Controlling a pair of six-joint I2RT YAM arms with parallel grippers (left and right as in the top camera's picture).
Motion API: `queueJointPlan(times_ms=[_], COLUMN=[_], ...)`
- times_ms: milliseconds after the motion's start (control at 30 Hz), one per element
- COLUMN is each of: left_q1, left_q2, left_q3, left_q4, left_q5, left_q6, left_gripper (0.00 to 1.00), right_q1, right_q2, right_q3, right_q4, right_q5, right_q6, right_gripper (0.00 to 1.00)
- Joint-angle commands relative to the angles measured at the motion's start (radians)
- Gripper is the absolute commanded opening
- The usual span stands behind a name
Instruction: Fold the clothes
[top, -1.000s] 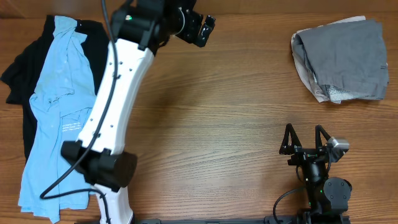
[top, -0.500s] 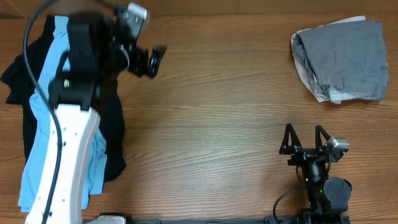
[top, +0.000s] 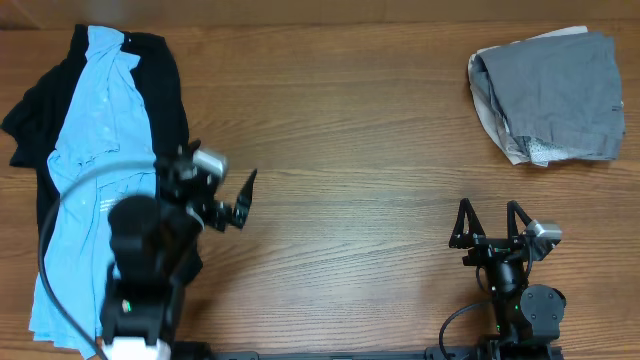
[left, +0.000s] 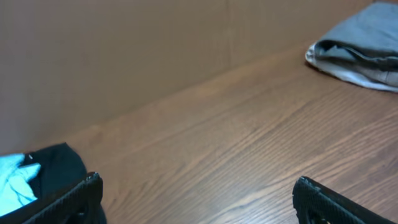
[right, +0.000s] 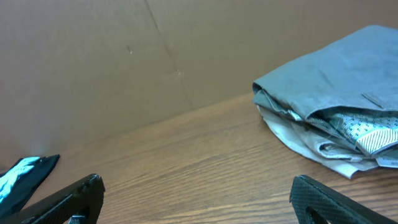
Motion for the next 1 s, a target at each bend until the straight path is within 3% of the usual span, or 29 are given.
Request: queueJointPlan(times_ms=[0,167,500,667,967], left_q1=[0.008,0.044,0.101,0.111,0.114], left_q2=[-0.222,-0.417,-0.624,-0.718,-0.771], left_q3=[-0.227,-0.399,-0.535,-0.616,-0.616], left_q4=[0.125,0.164,0.186,0.267,0.088], left_q5=[0.007,0.008,-0.001,-0.007,-0.008], left_q6=[0.008,-0.028,-0.044,-0.045,-0.082], left_gripper=[1.00,1.00,1.00,1.00,1.00], right_q1=[0.005,0.005,0.005,0.005,0.005], right_q2=[-0.008,-0.008,-0.008,-0.008,-0.008], right_q3=[-0.010,-0.010,-0.010,-0.010,-0.010], right_q4=[0.004,0.004,0.004,0.004,0.004], right_q5=[-0.005,-0.005,-0.005,-0.005,-0.005], right_q6=[0.002,0.002,0.002,0.002,0.002], right_gripper=[1.00,1.00,1.00,1.00,1.00])
